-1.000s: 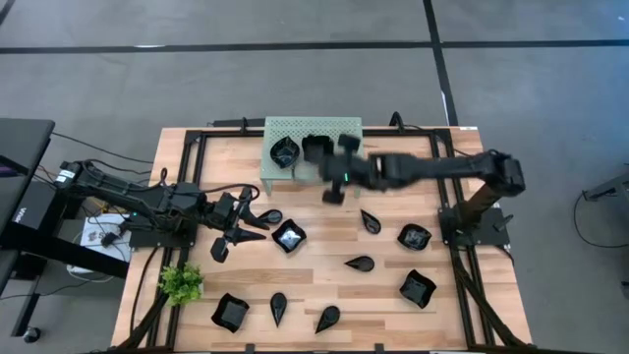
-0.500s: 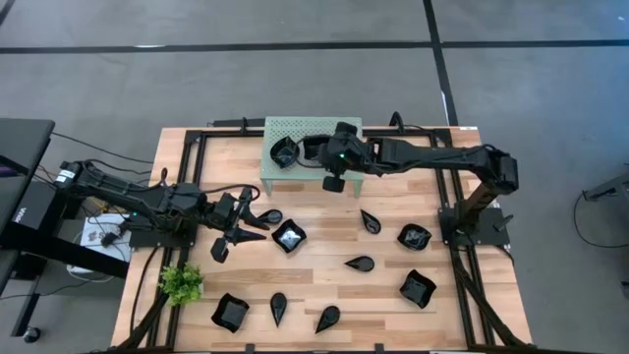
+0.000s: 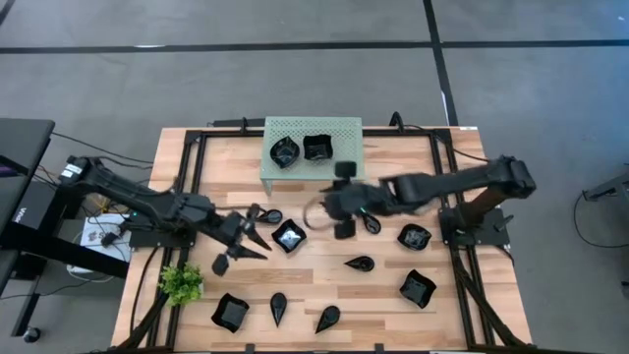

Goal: Pick & Place Mini shaped plates
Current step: Stack the distorted square plate on top of the other distorted square plate on the shelf

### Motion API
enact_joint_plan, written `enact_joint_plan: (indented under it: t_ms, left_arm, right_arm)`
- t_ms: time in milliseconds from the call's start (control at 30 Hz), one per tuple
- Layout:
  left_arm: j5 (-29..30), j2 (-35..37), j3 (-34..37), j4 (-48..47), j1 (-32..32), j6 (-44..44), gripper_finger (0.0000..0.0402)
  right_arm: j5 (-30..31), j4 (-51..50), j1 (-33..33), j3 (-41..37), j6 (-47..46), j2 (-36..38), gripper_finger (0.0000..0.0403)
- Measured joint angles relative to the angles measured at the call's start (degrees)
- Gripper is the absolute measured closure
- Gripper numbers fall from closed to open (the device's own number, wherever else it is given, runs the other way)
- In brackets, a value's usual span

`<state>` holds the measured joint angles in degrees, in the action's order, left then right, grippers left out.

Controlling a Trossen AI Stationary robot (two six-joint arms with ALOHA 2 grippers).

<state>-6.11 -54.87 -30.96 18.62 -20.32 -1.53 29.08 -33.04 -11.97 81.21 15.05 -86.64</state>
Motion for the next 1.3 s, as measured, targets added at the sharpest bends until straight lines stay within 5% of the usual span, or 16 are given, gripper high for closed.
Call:
enact_joint_plan:
  t_ms: [100, 233, 433, 600, 1000, 1133, 1300]
  left_arm:
    - [0.7, -6.9, 0.0, 6.7, -1.1, 5.6, 0.0298]
    - [4.7, -14.6, -2.7, 7.2, -0.4, 6.9, 0.0298]
    - [5.2, -19.4, -6.3, -6.2, 3.3, -0.4, 0.0295]
    - [5.5, -22.6, -5.0, -17.6, 5.2, 2.7, 0.0278]
    - [13.4, -33.6, -3.2, -17.2, 5.4, 10.5, 0.0235]
    - [15.7, -34.1, -3.2, -17.1, 5.2, 12.0, 0.0277]
    - [15.8, -32.3, -3.2, -16.9, 4.2, 12.6, 0.0386]
  right_arm:
    - [2.5, -5.7, -4.4, 0.0, -1.7, 4.0, 0.0294]
    - [-2.1, -11.6, -8.1, -2.7, -11.3, 10.3, 0.0307]
    - [-2.8, 12.1, -9.7, -25.9, -14.5, 19.8, 0.0309]
    - [-2.1, 31.8, -8.3, -40.7, -14.2, 21.4, 0.0310]
    - [-2.2, 33.2, -2.9, -42.9, -16.6, 20.7, 0.0310]
    - [-2.2, 33.3, -2.8, -42.9, -16.6, 20.7, 0.0310]
    - [-2.2, 33.3, -2.8, -42.9, -16.6, 20.7, 0.0310]
